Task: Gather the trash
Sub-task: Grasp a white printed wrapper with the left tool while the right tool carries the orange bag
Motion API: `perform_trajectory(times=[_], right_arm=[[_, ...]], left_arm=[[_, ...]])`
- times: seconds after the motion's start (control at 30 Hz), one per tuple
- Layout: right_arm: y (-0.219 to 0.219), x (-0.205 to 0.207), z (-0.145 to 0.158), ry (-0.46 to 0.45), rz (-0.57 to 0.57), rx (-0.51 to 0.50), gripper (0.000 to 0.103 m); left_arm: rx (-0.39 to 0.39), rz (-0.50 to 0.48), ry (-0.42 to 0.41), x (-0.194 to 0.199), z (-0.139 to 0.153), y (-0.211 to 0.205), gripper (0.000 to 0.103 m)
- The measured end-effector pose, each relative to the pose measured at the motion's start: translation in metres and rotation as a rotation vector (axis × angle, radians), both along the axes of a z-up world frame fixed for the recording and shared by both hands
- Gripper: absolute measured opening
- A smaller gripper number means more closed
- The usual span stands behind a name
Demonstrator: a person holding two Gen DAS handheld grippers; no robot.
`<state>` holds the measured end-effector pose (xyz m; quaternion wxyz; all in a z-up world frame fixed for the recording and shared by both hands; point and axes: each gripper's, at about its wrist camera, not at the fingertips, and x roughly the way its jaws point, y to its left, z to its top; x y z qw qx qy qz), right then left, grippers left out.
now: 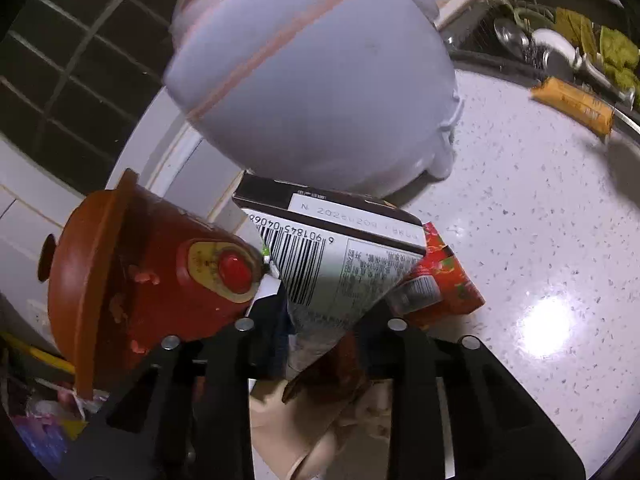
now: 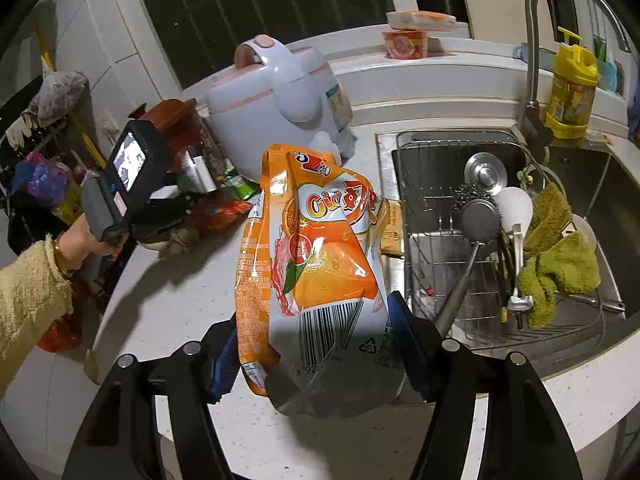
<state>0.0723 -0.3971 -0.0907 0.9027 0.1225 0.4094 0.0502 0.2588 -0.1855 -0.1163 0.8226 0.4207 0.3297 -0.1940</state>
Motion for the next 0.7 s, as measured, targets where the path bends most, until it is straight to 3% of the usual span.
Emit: perform_trajectory(times=[0.2,0.33,0.47,0.6,0.7], right_arm=[[0.016,-0.001,0.010,-0.034,0.029,0.014,0.065],[0.034,0.000,0.018,-0.057,0.061,0.025,0.065],[0.052,-0.002,0.027,-0.085,0.085,0.037,0.065],[0.071,-0.014,0.042,-0.119,0.120,0.037,0.065],[0.089,-0.035,0.056,-0.137,0.182,0.038,0.065]], left_arm=[[-0.239,0.010,0.002,-0.028,0.048,0.037,0.023],[-0.317,0.010,-0.065,-0.060,0.084,0.051,0.023],[-0.444,0.015,-0.085,-0.101,0.119,0.073,0.023],[-0.551,0.012,-0.061,-0.159,0.131,0.101,0.023],[-0.584,-0.011,-0.025,-0.202,0.129,0.119,0.023]])
